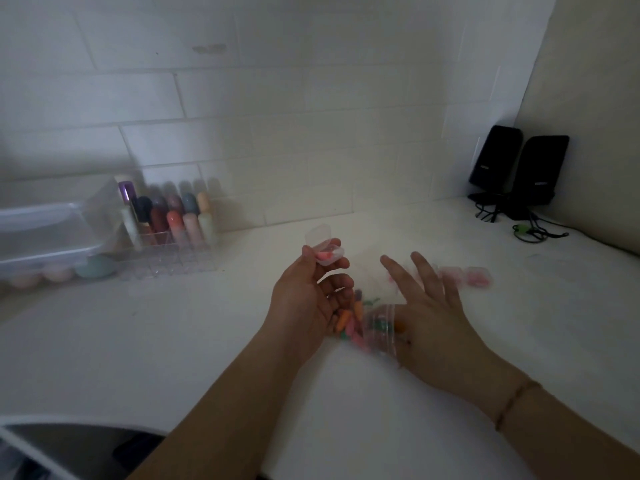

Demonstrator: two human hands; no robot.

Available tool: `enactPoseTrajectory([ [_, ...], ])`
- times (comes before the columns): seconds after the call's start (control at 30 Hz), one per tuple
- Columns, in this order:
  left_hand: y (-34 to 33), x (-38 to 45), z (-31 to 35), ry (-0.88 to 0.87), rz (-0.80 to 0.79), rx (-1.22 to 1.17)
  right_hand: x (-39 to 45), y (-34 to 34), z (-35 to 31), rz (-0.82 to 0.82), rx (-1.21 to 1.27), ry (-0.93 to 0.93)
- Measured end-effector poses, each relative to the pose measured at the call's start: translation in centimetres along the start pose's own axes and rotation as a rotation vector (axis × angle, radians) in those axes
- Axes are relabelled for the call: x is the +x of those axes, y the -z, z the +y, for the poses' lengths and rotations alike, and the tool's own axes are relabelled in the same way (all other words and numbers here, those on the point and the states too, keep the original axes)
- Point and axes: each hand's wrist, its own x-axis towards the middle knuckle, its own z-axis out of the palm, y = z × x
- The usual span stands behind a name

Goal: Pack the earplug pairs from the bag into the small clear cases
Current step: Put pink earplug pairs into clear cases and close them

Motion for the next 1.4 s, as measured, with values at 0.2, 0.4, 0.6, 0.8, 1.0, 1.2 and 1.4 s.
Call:
enactPoseTrajectory([
  [0.2, 0.0, -0.1, 0.2, 0.020, 0.010, 0.025, 0.1, 0.7, 0.3, 0.126, 0.286, -0.083],
  [0.4, 0.2, 0.1, -0.1, 0.017, -0.027, 0.064, -0.3, 1.3, 0.8, 0.199, 0.319, -0.068],
  [0.6, 0.0, -0.1, 0.1, 0.026, -0.027, 0.073, -0.7, 2.3, 2.0, 0.337, 0.415, 0.044],
  [0.8, -0.1, -0.2, 0.3, 0.023, -0.027, 0.075, -1.4, 3.0, 2.9, 0.262, 0.345, 0.059],
  [1.0, -0.1, -0.2, 0.2, 0.017, -0.019, 0.077, -1.0, 2.0, 1.5, 0.155, 0.328, 0.106],
  [1.2, -0.2, -0.4, 0.2, 0.012, -0.038, 0.118, -0.5, 1.3, 0.6, 0.089, 0.294, 0.129],
  [1.4, -0.4, -1.0, 0.3, -0.041, -0.141, 0.144, -1.9, 5.6, 3.1, 0.246, 0.300, 0.049],
])
